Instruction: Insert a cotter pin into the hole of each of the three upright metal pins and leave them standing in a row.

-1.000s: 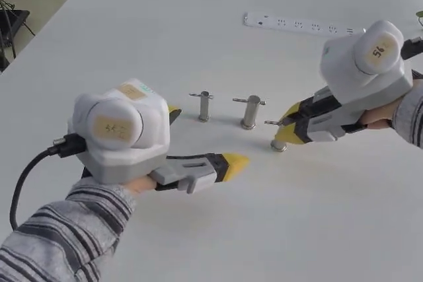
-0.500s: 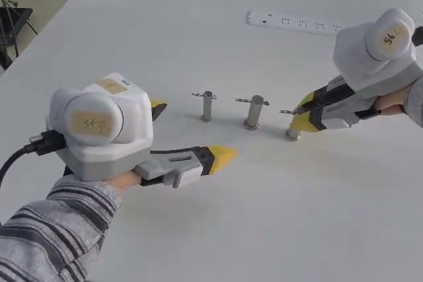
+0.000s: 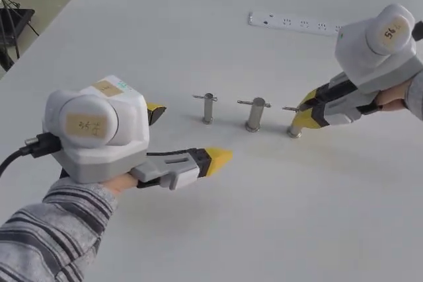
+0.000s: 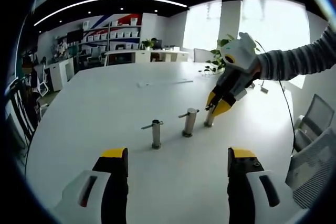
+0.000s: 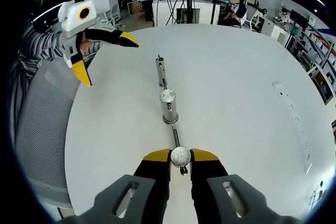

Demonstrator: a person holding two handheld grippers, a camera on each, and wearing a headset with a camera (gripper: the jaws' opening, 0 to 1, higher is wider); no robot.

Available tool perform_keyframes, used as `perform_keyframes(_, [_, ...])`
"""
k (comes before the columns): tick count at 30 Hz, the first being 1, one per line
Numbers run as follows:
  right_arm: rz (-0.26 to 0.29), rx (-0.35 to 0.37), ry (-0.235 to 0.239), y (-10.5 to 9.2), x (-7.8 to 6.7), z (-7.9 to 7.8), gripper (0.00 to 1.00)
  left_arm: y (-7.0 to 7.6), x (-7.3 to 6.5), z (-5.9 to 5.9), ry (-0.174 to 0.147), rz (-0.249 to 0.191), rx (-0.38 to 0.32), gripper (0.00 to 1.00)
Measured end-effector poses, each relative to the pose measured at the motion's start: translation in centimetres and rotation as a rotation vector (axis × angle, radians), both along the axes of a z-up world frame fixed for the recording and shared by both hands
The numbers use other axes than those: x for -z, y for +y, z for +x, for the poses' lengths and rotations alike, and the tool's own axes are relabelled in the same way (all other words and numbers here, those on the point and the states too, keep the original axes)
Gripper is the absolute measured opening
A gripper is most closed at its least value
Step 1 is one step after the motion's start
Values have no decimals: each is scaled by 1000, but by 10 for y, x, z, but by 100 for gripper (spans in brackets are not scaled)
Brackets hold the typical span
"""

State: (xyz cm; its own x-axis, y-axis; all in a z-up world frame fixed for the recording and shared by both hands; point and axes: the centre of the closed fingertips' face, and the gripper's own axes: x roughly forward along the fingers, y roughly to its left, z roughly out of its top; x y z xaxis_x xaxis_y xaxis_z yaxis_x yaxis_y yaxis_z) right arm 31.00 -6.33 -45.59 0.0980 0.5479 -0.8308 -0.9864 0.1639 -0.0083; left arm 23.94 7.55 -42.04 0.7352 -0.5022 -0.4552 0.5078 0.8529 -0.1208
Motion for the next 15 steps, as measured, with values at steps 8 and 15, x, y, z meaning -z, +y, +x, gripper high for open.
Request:
perform_keyframes(8, [-6, -6, 4, 0, 0, 1, 9, 0, 2, 0, 5, 9, 5, 76])
perform_keyframes(15, [3, -6, 3, 0, 0, 0, 9, 5, 5, 0, 9, 22, -3, 81])
